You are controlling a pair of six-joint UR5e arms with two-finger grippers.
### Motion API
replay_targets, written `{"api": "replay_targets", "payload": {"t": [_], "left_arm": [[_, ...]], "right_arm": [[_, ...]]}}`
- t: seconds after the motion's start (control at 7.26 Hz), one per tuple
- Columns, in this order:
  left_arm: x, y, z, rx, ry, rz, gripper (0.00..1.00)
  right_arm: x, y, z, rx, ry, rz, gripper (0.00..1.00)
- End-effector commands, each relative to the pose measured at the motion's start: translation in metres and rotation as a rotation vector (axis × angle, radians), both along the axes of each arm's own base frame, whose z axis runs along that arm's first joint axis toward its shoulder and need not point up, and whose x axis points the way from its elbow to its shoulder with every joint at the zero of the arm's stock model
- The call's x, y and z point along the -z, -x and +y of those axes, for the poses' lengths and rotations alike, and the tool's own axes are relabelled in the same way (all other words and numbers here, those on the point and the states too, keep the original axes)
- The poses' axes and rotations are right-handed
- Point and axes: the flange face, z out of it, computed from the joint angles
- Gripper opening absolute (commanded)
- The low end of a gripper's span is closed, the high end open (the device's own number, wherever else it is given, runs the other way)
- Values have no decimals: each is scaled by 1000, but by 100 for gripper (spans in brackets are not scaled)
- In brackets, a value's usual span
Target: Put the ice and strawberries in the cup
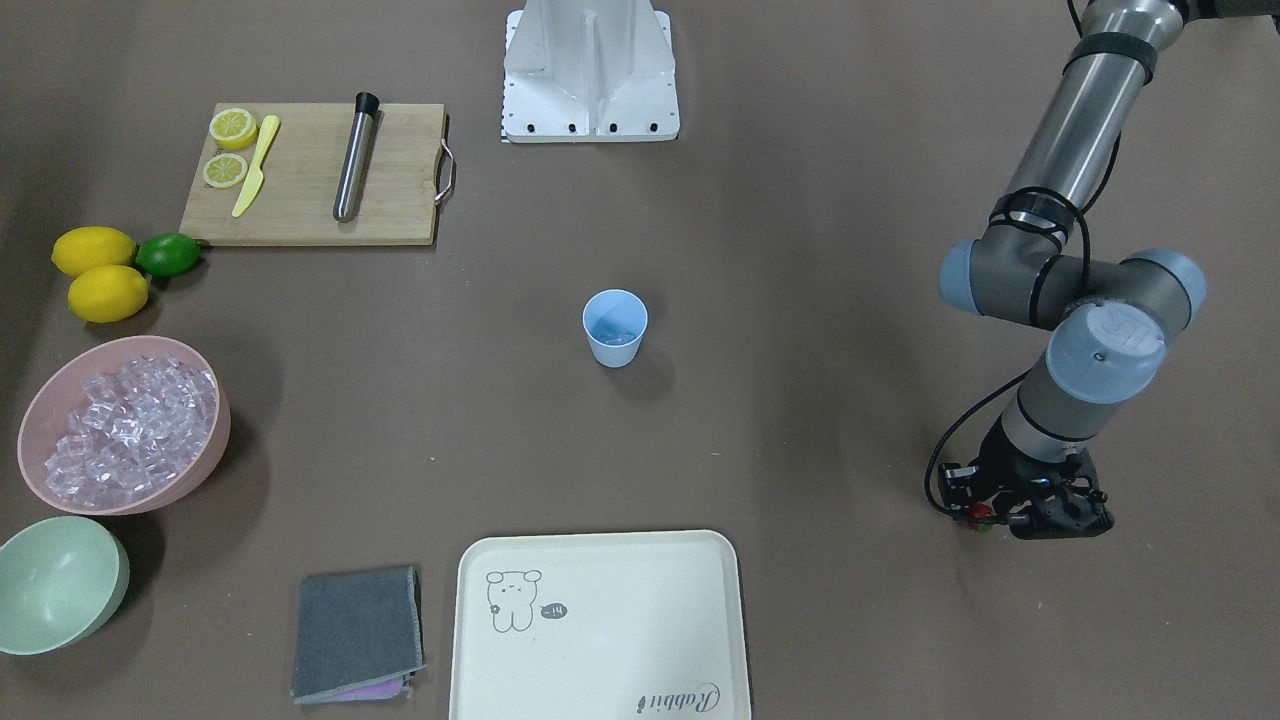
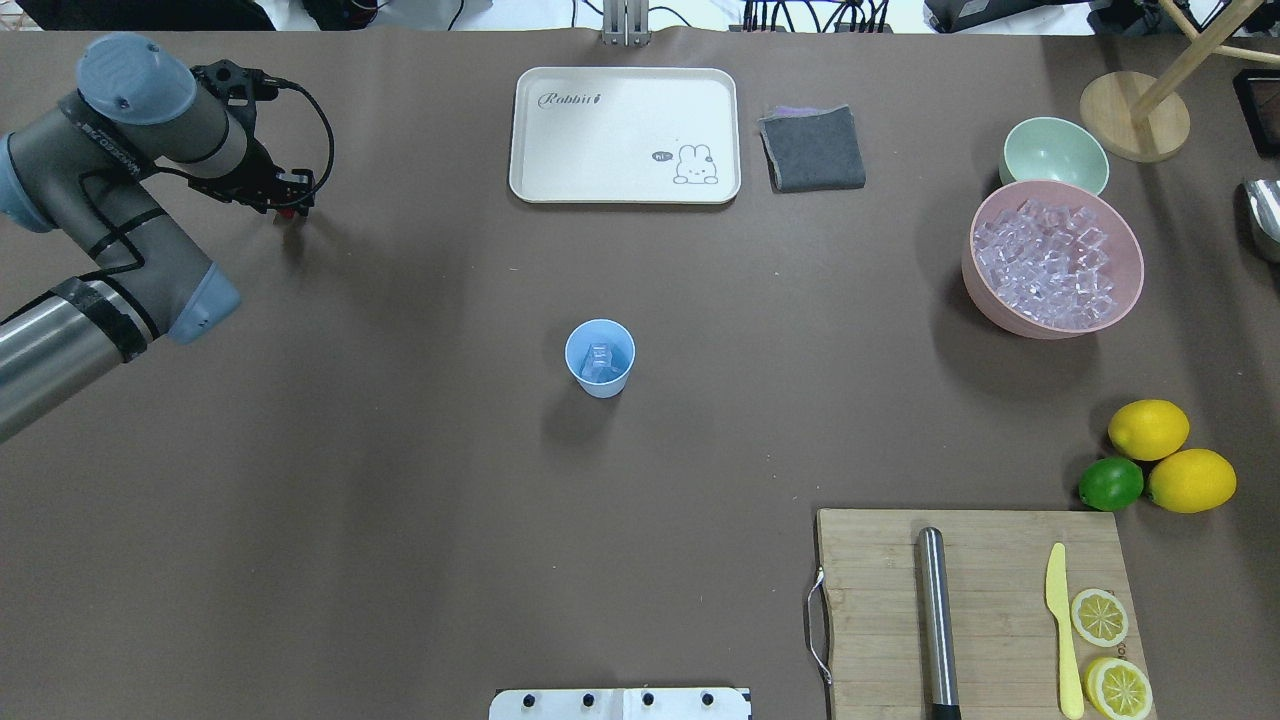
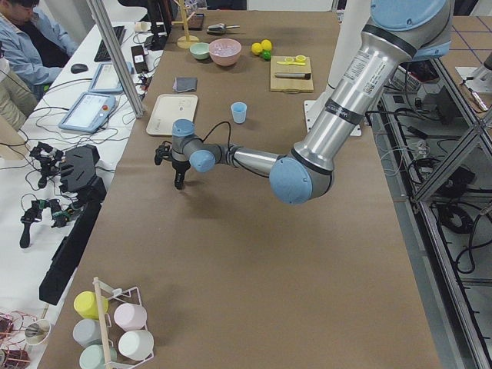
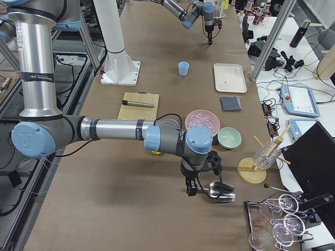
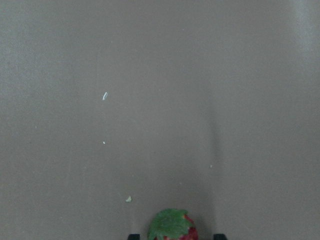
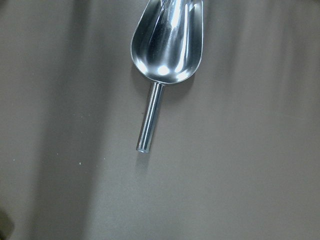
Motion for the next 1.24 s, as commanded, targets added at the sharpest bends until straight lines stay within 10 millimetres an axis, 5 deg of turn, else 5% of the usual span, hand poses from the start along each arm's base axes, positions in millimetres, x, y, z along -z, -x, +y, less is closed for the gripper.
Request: {"api": "replay_targets", "payload": {"t": [0.0,0.41,0.55,0.83,1.1], "left_arm": [[-1,-1,0,1,2,-1,40],[0,-1,0,22,21,6,0],[10,1,-3,27,12,18,0],[52,-1,-1,0,5,67,0],[135,4,22,-55,59,126,0]], "right_arm": [[0,-2,1,-4,-1,0,100],[-19,-21,5,13,-7,-8,100],[-21,-22,5,12,-5,-7,100],[-21,-22,5,1,8,-7,100],[-20,-23,5,-34,37,-6,100]]}}
